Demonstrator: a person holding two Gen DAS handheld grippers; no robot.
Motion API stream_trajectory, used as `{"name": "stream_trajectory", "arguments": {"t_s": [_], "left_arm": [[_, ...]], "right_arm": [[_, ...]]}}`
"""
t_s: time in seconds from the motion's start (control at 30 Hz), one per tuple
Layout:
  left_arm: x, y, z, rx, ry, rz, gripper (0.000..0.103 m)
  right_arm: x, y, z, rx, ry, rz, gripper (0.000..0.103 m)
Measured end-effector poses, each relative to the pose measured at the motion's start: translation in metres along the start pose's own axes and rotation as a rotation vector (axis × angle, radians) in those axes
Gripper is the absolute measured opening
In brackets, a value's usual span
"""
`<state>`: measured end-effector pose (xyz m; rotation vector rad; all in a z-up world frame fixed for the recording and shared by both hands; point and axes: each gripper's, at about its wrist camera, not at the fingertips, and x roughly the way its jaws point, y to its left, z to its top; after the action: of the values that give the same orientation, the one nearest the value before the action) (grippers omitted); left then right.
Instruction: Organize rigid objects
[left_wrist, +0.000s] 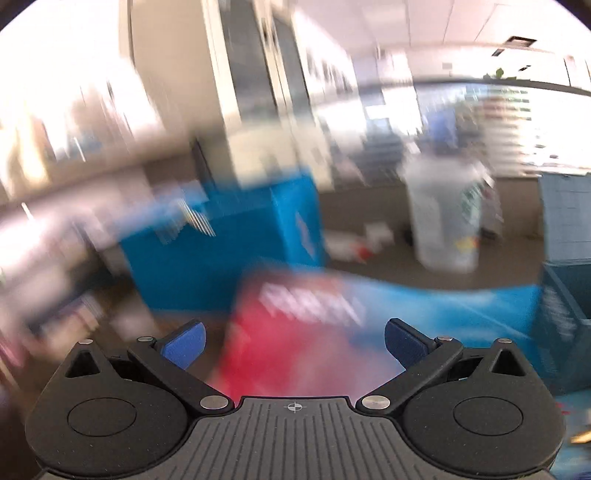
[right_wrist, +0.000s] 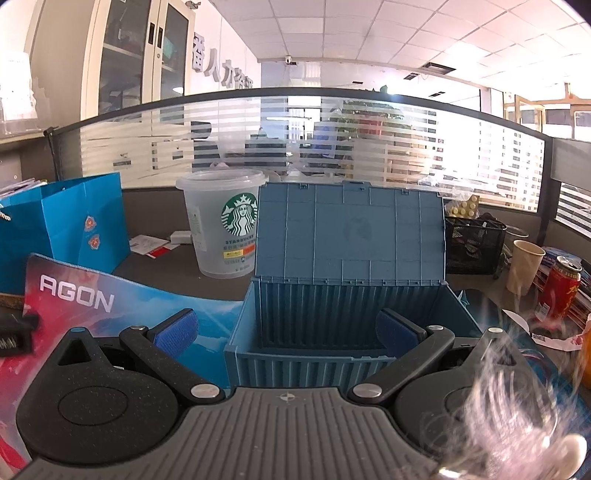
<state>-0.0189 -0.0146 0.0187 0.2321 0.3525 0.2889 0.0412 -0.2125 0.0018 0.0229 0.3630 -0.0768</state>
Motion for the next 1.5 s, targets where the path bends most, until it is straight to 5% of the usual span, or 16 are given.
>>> {"name": "stream_trajectory", "arguments": {"t_s": [0.2,0.27,0.3,0.43,0.67,0.9,1.23,1.5], "left_arm": [[-0.028,-0.024,-0.016,0.274,-0.538,0.337,0.103],[-0.026,-0.033,-0.015,0.316,-0.584,0.427,0.103],[-0.024,-0.033,-0.012,0.315,-0.582,0.405,0.103],[-0.004,-0.029,0.003,0.27,-0.453,0.245,0.103],[0.052,-0.011,0.009,0.043,-0.084,-0.307,0.103],[0.086,-0.014,0.0,-0.052,0.12,-0.526,0.103],[0.108,-0.017,-0.013,-0.073,0.188,-0.506,0.103],[0.073,-0.02,-0.017,-0.066,0.186,-0.501,0.103]], "right_arm": [[-0.003,-0.004,0.003,0.02,-0.017,0.006,0.103],[-0.004,-0.005,0.003,0.023,-0.022,0.007,0.103],[-0.005,-0.005,0.003,0.024,-0.023,0.009,0.103],[-0.006,-0.007,0.004,0.028,-0.029,0.02,0.103],[-0.011,-0.012,0.005,0.035,-0.032,0.054,0.103],[-0.014,-0.022,0.005,0.033,-0.035,0.03,0.103],[-0.012,-0.031,0.002,0.05,-0.014,0.022,0.103],[-0.011,-0.031,0.002,0.049,-0.012,0.024,0.103]]}}
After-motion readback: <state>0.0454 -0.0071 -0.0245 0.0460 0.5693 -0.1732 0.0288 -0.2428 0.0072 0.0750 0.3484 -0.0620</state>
